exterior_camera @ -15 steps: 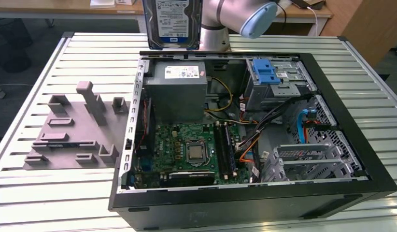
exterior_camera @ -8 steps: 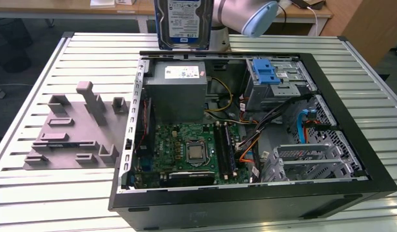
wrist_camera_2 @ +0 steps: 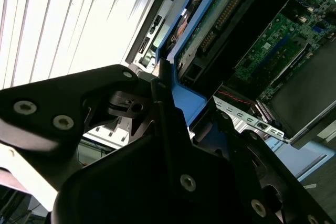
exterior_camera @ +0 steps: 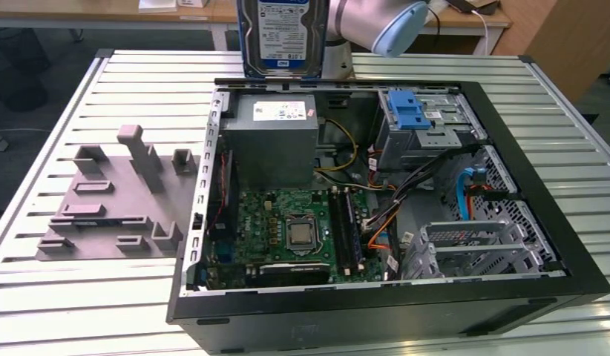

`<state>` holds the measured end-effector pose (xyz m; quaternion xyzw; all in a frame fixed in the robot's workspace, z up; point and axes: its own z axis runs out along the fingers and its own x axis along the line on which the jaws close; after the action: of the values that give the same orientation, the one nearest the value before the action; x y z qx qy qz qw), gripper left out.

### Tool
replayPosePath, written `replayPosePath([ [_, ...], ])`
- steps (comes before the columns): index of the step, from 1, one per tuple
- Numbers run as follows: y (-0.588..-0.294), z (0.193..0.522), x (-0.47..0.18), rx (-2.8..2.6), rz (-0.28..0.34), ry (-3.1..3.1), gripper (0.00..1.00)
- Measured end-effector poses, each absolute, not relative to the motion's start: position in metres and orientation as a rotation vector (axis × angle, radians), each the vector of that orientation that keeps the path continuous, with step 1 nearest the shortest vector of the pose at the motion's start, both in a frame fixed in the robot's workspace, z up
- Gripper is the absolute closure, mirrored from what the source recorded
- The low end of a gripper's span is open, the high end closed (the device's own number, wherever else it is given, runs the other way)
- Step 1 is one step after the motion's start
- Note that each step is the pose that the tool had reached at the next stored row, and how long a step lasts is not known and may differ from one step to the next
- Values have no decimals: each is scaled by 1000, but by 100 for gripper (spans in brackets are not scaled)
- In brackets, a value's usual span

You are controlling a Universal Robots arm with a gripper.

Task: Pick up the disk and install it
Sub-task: 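Pick up the disk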

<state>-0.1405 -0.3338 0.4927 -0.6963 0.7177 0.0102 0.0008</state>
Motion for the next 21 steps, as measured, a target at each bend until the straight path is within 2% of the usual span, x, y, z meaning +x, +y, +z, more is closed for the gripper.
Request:
replayPosePath([
  [21, -334, 493, -122, -2187, 32, 2253, 64],
])
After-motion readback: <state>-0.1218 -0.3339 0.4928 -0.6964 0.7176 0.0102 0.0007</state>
